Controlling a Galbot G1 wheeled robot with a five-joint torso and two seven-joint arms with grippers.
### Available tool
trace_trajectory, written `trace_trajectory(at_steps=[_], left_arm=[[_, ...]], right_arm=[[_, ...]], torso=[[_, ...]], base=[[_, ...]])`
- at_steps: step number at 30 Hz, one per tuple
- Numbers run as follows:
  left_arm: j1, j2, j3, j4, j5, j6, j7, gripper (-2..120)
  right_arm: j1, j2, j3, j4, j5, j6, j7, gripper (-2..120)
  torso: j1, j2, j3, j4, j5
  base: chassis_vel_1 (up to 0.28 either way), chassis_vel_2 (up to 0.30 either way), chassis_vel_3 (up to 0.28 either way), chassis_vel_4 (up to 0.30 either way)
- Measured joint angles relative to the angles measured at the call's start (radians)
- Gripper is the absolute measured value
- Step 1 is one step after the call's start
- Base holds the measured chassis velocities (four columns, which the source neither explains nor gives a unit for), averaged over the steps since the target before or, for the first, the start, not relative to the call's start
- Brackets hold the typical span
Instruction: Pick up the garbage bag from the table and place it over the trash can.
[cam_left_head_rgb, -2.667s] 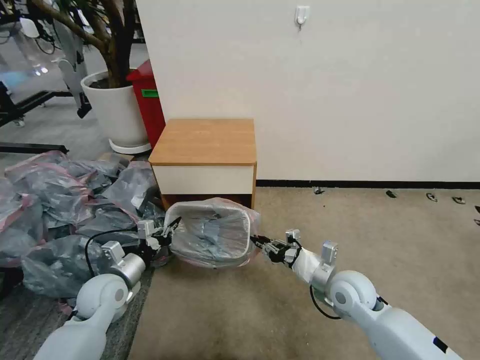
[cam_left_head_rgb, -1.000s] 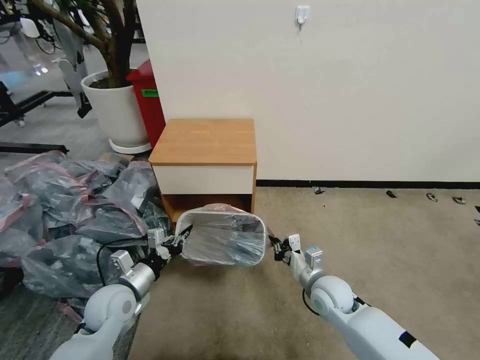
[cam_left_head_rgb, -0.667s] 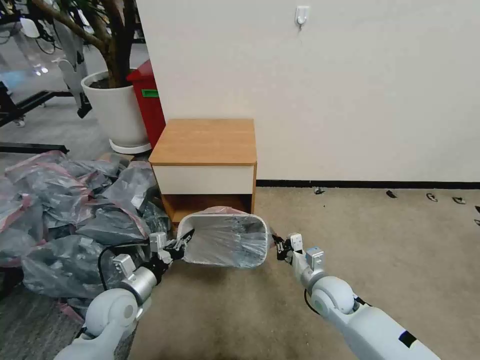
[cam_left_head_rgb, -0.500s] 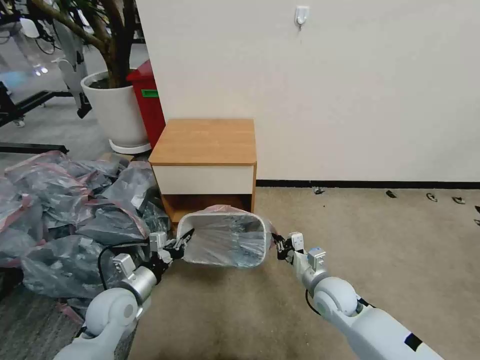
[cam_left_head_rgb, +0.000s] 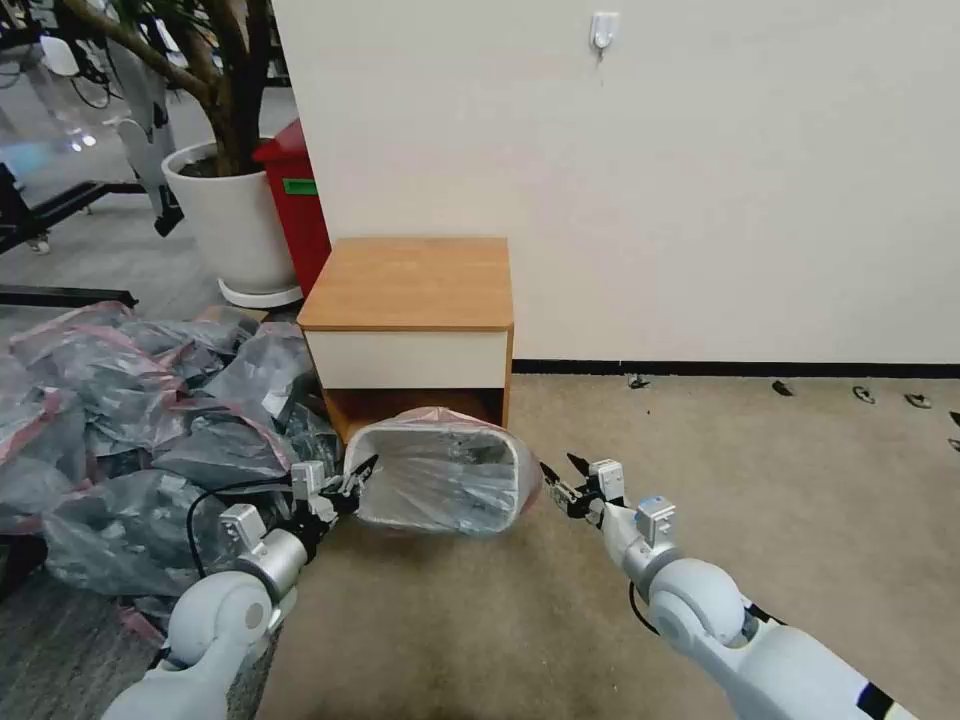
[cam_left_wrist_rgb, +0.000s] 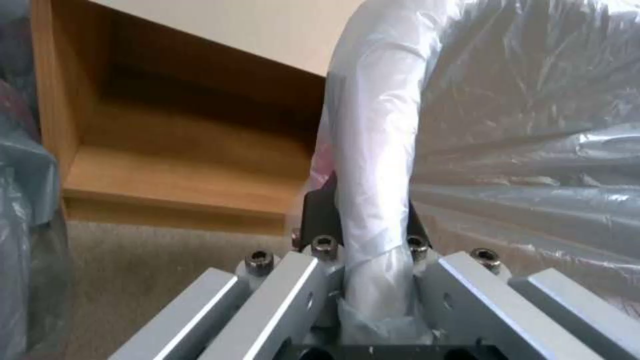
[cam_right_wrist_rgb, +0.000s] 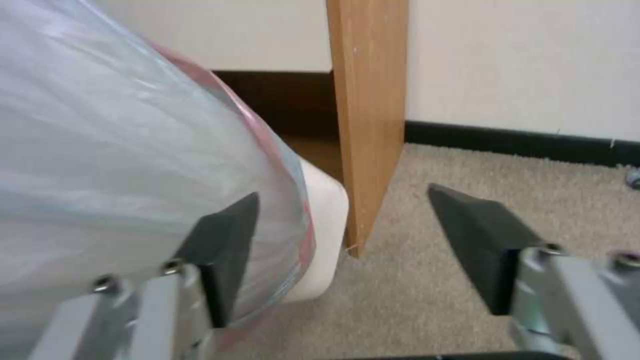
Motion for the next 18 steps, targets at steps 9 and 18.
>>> trace_trajectory(at_steps=[9,18], left_arm=[[0.005,-0.017,-0.003,-0.013,0.011,-0.005,-0.034,2],[0.029,-0.04,-0.009,-0.062,0.063,-0.004,-0.136,2]], right_arm=[[-0.1,-0.043,0.08,0.094,-0.004,-0.003,0.001,99],[-0.271,-0.097,0.239,0.222,-0.151,0.005,-0.029,89]], torso=[[0.0,0.0,0.0,0.0001,0.0001],[0.0,0.0,0.0,-0.0001,0.0]], base=[[0.0,0.0,0.0,0.0],[0.0,0.0,0.0,0.0]])
